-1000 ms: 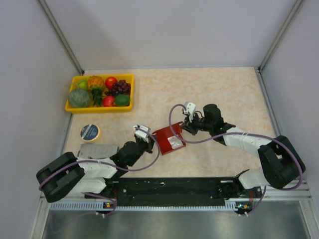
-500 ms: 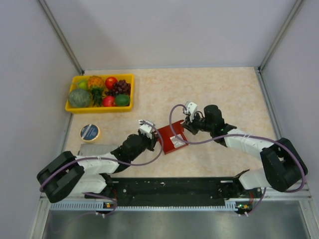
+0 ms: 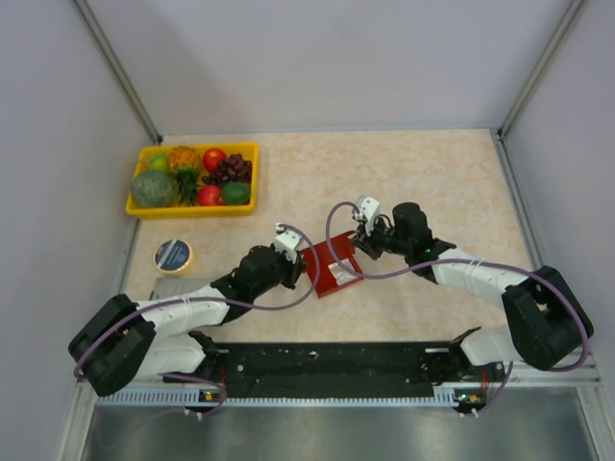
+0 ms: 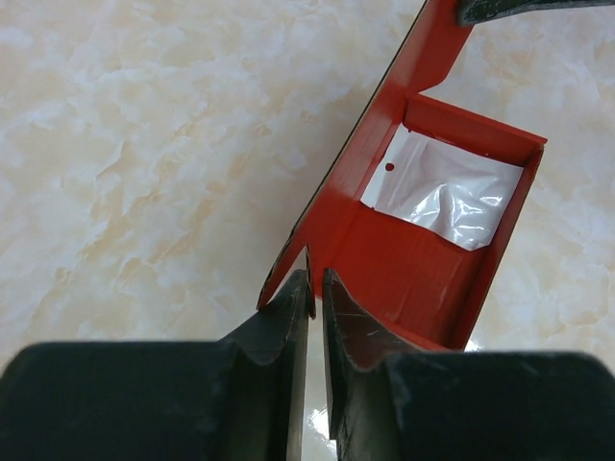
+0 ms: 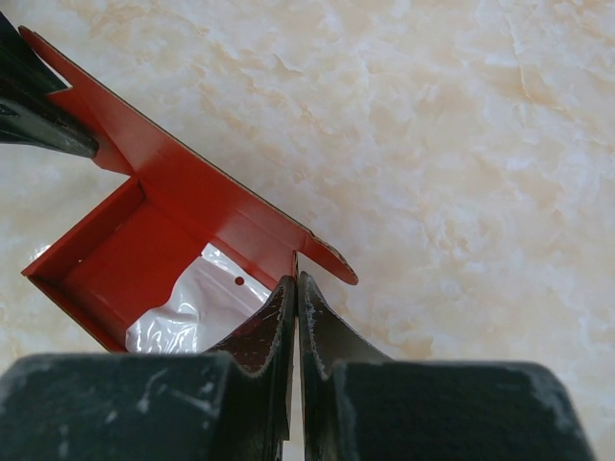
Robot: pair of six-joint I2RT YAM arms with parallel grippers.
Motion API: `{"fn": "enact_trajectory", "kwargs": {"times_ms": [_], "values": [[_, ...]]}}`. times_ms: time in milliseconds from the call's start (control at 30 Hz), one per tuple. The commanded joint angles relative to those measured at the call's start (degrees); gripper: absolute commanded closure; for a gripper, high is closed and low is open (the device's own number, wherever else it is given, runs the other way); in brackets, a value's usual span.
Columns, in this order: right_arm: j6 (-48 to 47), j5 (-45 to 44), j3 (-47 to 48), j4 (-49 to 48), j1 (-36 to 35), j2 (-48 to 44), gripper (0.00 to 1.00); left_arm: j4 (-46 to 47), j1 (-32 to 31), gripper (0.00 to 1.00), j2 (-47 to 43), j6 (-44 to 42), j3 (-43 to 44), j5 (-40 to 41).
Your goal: Fold the paper box
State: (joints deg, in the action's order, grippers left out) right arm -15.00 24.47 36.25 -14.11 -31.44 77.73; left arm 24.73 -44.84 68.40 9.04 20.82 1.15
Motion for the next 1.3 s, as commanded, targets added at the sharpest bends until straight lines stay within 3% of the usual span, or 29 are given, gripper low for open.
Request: {"fn": "enact_trajectory", "kwargs": {"times_ms": [0, 300, 433, 567, 633, 800, 1000, 1067, 1100, 1133, 1167, 1267], "values": [[-1.1, 0.3, 0.1, -2.7, -1.0, -1.8, 1.00, -5.2, 0.7, 0.88, -0.7, -2.1, 3.0, -4.1], [-0.9, -3.5, -0.5, -4.3, -3.2, -1.3, 1.00, -11.6, 0.8, 0.96, 0.9, -2.5, 7.6, -1.7], [7.3, -13.3, -1.4, -6.2, -6.1, -1.4, 1.00, -11.6, 0.7, 1.00, 2.1, 3.0, 9.6, 6.8], [17.5, -33.5, -3.8, -10.3, -13.3, -3.1, 1.00, -10.6, -1.3, 1.00, 3.5, 9.4, 11.3, 17.8], [24.1, -41.3, -2.9, -9.3, -18.3, -2.7, 1.00, -11.0, -2.8, 1.00, 5.4, 12.7, 12.4, 26.2], [32.6, -68.2, 1.4, -5.9, -28.4, 2.0, 1.00, -11.8, -6.7, 1.00, 9.3, 19.2, 15.7, 37.9], [47.2, -85.9, 9.2, 5.9, -33.8, 7.5, 1.00, -11.1, -9.6, 1.00, 10.3, 25.2, 15.8, 46.6], [56.4, -90.9, 12.0, 16.8, -34.2, 9.6, 1.00, -10.3, -9.6, 1.00, 10.0, 26.3, 14.9, 46.8], [60.8, -92.2, 15.5, 21.7, -34.2, 10.6, 1.00, -9.0, -9.6, 1.00, 9.5, 27.3, 14.3, 46.5], [70.8, -93.4, 17.3, 26.5, -34.3, 11.5, 1.00, -7.9, -9.6, 1.00, 9.2, 27.2, 13.7, 46.1], [75.6, -94.0, 18.9, 35.8, -34.5, 13.2, 1.00, -6.6, -9.6, 1.00, 8.9, 27.4, 12.2, 46.1], [82.2, -94.9, 21.1, 38.0, -35.6, 15.9, 1.00, -3.2, -9.7, 1.00, 8.4, 28.8, 10.0, 45.5]]}}
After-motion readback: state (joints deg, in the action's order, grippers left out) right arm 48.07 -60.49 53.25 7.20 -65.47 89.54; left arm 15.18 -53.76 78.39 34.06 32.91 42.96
